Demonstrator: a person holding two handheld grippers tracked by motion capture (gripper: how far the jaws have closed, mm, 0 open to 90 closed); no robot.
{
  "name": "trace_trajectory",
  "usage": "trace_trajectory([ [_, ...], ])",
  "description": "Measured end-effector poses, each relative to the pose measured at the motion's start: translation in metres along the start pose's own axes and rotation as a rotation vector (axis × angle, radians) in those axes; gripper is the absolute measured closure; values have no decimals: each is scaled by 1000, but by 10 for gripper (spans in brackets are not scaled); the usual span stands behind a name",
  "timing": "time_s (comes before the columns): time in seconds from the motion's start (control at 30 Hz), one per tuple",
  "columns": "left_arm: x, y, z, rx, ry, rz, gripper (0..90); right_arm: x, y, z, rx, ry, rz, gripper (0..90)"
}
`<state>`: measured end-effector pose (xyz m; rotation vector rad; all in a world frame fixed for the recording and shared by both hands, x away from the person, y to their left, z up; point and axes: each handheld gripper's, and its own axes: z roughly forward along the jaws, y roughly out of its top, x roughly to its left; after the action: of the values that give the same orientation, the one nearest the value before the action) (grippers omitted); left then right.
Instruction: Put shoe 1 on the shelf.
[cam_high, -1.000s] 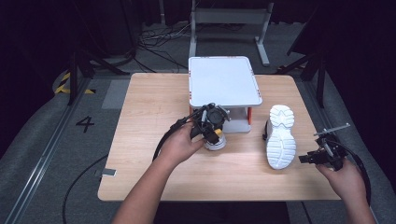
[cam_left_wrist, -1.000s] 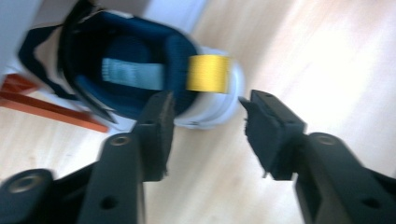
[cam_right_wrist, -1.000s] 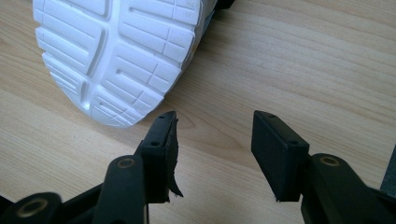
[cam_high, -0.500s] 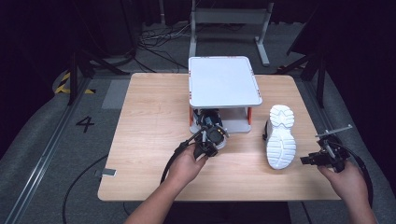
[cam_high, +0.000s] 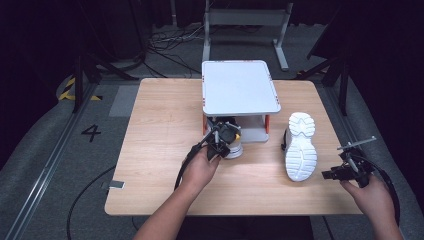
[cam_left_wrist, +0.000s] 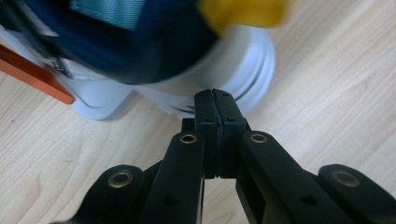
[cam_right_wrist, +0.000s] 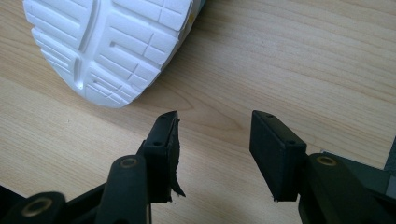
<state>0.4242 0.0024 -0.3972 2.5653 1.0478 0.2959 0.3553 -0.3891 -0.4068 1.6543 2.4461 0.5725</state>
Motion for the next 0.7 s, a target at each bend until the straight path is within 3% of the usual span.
trace_trajectory([
  [0.07, 6, 2, 0, 2, 25, -27, 900, 1, 0, 0, -2, -2, -3, 528],
  [0.17, 9, 3, 2, -6, 17, -46, 900, 1, 0, 1, 0, -1, -4, 528],
  [0.37, -24, 1, -9, -31, -15, 56, 899, -1, 0, 1, 5, 0, 3, 528],
  [0.47, -39, 13, 4, -22, -29, 96, 898, -1, 0, 3, 8, -1, -3, 529],
  [0.5, -41, 17, 8, -14, -31, 98, 898, 0, 1, 4, 11, 0, -5, 528],
  [0.6, -42, 25, 21, 23, 29, 84, 899, 3, 2, 2, 8, 3, -16, 528],
  [0.67, -36, 24, 22, 29, 2, 57, 899, 4, 2, 0, -3, 6, -13, 528],
  [0.7, -33, 22, 21, 28, 12, 54, 899, 3, 2, 0, -7, 6, -12, 528],
])
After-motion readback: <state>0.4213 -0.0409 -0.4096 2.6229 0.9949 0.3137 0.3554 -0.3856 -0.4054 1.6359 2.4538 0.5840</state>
